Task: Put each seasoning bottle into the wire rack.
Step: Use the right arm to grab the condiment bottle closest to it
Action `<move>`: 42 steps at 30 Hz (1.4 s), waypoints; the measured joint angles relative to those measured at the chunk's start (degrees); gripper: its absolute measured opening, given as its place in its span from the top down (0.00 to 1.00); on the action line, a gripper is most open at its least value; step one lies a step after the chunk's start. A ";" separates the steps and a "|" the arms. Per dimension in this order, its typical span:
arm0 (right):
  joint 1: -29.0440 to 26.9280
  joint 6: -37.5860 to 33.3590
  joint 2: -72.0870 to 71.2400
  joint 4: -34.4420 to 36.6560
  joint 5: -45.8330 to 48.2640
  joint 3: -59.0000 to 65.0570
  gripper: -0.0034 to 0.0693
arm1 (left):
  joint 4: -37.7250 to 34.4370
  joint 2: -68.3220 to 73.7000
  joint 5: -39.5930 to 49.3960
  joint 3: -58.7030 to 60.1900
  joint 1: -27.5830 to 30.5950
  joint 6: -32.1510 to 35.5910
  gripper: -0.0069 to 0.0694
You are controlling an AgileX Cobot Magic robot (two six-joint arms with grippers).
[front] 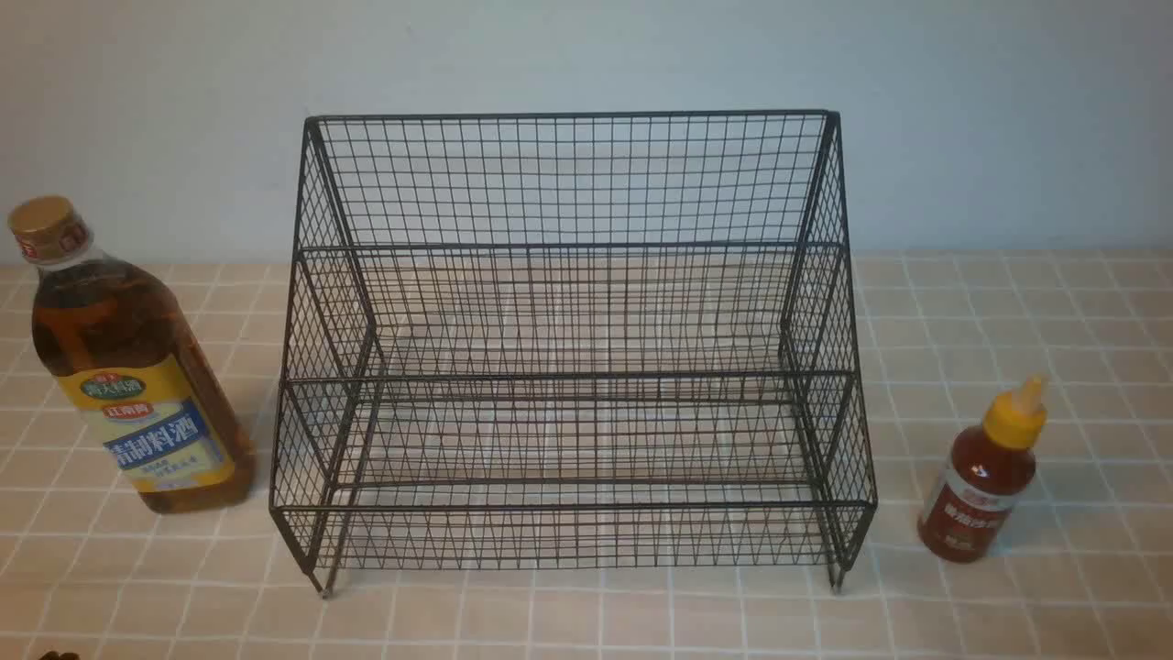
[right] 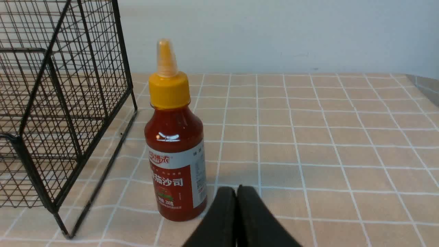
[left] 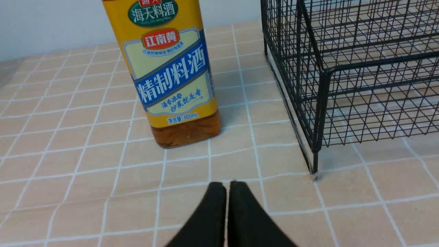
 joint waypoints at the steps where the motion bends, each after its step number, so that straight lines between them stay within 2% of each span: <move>1: 0.00 0.00 0.00 0.00 0.00 0.00 0.97 | 0.00 0.00 0.00 0.00 0.00 0.00 0.92; 29: 0.00 0.00 0.00 0.05 -0.06 0.00 0.97 | 0.01 0.00 0.04 0.00 0.00 0.00 0.92; 32: 0.00 0.60 0.00 3.93 -3.03 0.30 0.97 | 0.01 0.00 0.04 0.00 0.00 0.00 0.92; 34: 0.06 1.46 0.00 9.14 -6.71 0.34 0.97 | 0.01 0.00 0.04 0.00 0.00 0.00 0.92; 37: 0.06 4.21 0.00 23.00 -14.37 0.34 0.97 | 0.01 0.00 0.04 0.00 0.00 0.00 0.92; 38: 0.06 4.36 0.00 23.81 -14.65 0.34 0.97 | 0.01 0.00 0.04 0.00 0.00 0.00 0.92; 40: 0.06 4.74 0.00 30.94 -16.57 0.34 0.97 | 0.01 0.00 0.04 0.00 0.00 0.00 0.92; 42: 0.06 3.74 0.00 33.81 -17.07 0.34 0.97 | 0.01 0.00 0.04 0.00 0.00 0.00 0.92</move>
